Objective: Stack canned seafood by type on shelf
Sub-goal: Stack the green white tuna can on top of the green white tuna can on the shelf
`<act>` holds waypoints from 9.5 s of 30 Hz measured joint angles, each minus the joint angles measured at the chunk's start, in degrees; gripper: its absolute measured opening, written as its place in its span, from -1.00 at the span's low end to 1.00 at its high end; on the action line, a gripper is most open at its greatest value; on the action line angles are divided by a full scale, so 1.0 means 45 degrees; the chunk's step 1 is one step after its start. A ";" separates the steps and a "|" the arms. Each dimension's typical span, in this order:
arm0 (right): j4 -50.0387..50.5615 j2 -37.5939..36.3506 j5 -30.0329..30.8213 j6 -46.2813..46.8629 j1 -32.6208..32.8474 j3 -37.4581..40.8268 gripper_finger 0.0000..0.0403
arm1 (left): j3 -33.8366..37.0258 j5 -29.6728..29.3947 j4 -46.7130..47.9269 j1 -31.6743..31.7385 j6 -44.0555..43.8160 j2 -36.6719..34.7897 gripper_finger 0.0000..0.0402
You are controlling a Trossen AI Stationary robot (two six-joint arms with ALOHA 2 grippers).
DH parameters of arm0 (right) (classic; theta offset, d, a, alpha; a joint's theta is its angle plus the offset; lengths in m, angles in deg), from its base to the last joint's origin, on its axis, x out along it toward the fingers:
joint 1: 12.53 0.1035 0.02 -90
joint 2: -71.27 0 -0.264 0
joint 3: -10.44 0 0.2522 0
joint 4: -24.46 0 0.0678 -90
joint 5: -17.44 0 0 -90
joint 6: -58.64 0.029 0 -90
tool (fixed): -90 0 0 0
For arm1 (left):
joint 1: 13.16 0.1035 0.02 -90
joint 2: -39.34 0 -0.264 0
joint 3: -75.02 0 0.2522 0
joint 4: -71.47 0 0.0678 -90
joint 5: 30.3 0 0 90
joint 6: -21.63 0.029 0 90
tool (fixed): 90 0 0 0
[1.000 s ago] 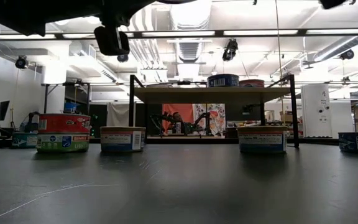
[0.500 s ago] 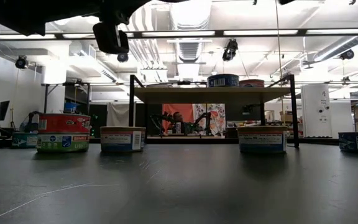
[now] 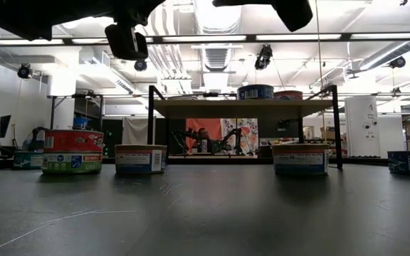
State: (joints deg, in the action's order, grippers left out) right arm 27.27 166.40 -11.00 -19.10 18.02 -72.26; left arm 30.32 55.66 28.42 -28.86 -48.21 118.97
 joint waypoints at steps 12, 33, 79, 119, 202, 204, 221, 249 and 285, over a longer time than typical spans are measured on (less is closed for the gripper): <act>-0.0012 -0.0005 -0.0005 -0.0423 0.0010 0.0010 -0.13 | -0.0005 0.0065 0.0140 0.0010 0.1361 0.0001 0.23; 0.0109 -0.0520 0.0959 -0.0414 -0.0141 -0.0751 -0.36 | -0.0052 0.1483 0.0031 0.1339 0.3838 -0.0429 0.38; 0.0461 0.1484 -0.5821 0.2697 -0.9484 -0.2993 -0.36 | -0.0019 -0.5424 1.2982 0.2565 1.5178 -0.8144 0.30; 0.0692 0.2803 -0.5406 0.1827 -1.0132 -0.3587 -0.31 | -0.0010 -0.5455 1.3208 0.2565 1.4736 -0.7187 0.30; 0.4042 0.2701 -0.7145 0.8440 -1.0191 -0.5261 0.00 | 0.0000 -0.5448 1.3210 0.2565 1.4348 -0.7187 0.30; 0.4114 0.2701 -0.7256 0.8734 -1.0259 -0.5260 0.00 | 0.0000 -0.5448 1.3210 0.2565 1.4348 -0.7187 0.30; 0.4323 0.2705 -0.8349 0.9460 -1.0409 -0.5260 0.00 | 0.0000 -0.5448 1.3210 0.2565 1.4252 -0.7187 0.30; 0.4079 0.2715 -0.9171 1.0278 -1.1001 -0.5246 0.00 | 0.0000 -0.4738 1.2734 0.2561 1.4066 -0.7192 0.30; 0.4437 0.2720 -0.9015 1.0137 -1.0958 -0.5236 0.38 | 0.0000 -0.4739 1.2249 0.2564 1.4076 -0.6308 0.30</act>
State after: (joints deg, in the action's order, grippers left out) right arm 47.24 178.64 -51.57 26.52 -31.29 -95.83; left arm 30.32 34.34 83.54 -17.32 15.13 90.59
